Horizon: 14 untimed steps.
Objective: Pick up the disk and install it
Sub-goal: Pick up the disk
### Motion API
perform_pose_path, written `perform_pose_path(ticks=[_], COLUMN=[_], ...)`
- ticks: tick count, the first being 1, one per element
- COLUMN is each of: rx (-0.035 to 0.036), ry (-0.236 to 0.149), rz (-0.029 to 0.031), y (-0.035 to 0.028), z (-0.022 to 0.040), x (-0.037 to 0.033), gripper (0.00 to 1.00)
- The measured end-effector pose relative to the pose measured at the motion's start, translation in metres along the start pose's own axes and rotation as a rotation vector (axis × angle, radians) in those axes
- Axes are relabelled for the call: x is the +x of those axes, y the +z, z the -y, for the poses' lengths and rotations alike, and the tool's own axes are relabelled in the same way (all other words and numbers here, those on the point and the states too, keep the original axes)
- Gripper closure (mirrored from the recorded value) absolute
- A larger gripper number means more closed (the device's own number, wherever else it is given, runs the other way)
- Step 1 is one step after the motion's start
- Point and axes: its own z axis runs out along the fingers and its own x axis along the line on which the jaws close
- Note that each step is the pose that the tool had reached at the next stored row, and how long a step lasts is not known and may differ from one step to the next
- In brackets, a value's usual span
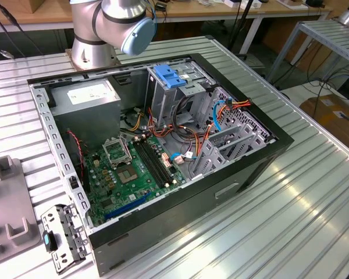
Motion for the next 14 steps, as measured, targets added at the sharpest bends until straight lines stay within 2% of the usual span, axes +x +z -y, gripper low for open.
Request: perform_pose_path(ticks=[6, 14], rx=[-0.0001, -0.0001], ry=[0.000, 0.000], rz=[0.0000, -0.0001], y=[-0.0002, -0.0002], z=[0.0007, 0.0102], x=[0.0000, -0.0003], gripper=[0.63, 0.63])
